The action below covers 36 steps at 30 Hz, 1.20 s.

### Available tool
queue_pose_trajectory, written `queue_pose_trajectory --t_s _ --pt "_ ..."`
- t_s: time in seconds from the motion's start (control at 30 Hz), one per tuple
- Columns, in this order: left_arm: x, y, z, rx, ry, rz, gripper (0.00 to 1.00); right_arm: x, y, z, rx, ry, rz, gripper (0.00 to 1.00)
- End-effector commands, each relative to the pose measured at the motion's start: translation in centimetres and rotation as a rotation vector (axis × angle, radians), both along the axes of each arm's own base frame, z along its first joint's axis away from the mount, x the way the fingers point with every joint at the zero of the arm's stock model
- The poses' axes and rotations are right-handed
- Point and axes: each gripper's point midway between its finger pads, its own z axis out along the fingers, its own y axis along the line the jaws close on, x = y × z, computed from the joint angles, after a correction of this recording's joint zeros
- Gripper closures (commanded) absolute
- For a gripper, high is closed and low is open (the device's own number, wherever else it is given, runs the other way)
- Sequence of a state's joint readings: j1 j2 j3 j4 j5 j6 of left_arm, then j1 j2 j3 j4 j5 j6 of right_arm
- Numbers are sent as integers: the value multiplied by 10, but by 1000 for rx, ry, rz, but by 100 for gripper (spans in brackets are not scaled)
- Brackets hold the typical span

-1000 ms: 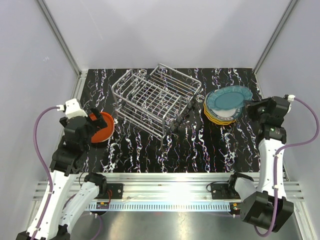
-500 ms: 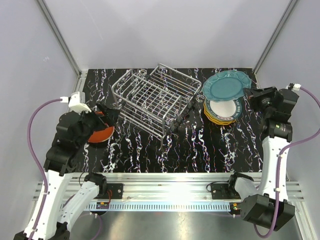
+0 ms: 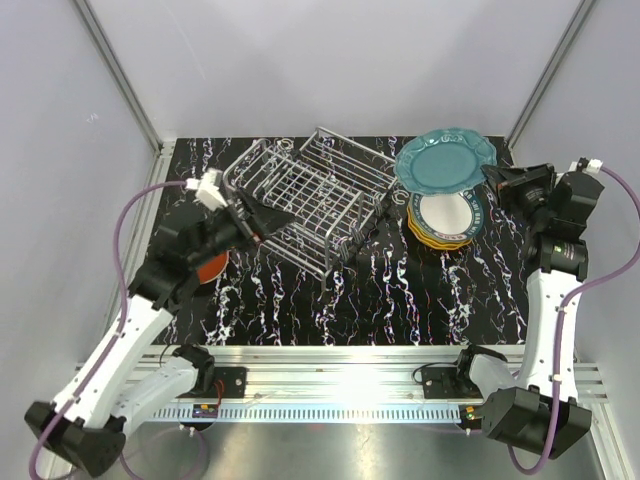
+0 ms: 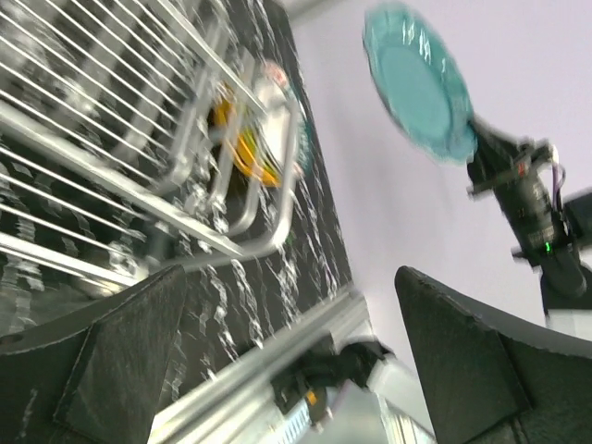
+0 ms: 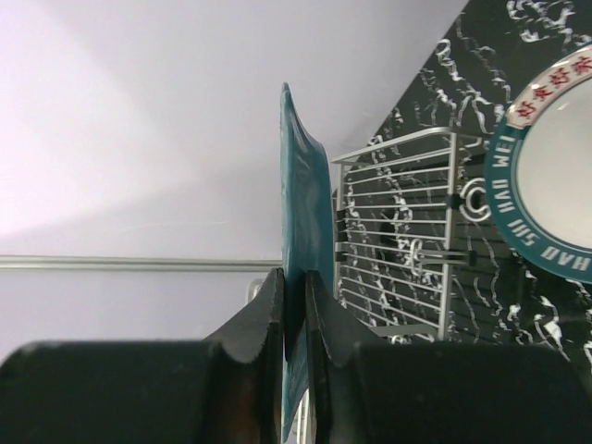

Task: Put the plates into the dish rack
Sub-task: Pass the plate from the right arm to the left

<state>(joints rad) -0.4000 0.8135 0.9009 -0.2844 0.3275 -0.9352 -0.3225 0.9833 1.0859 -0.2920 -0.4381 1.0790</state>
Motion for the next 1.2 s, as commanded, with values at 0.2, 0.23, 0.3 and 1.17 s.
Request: queue_pose_trajectory --t_s 0.2,0.23,0.3,1.17 --pt "1 -73 59 -138 -50 -143 1 -19 40 103 52 -314 162 100" --pt "2 -78 60 -145 -43 -136 1 -20 44 104 53 -318 173 100" --pt "11 -89 64 -184 -22 -131 1 -19 51 102 61 -311 197 100" --pt "78 -188 66 -332 72 -189 14 -56 103 67 133 -276 408 100"
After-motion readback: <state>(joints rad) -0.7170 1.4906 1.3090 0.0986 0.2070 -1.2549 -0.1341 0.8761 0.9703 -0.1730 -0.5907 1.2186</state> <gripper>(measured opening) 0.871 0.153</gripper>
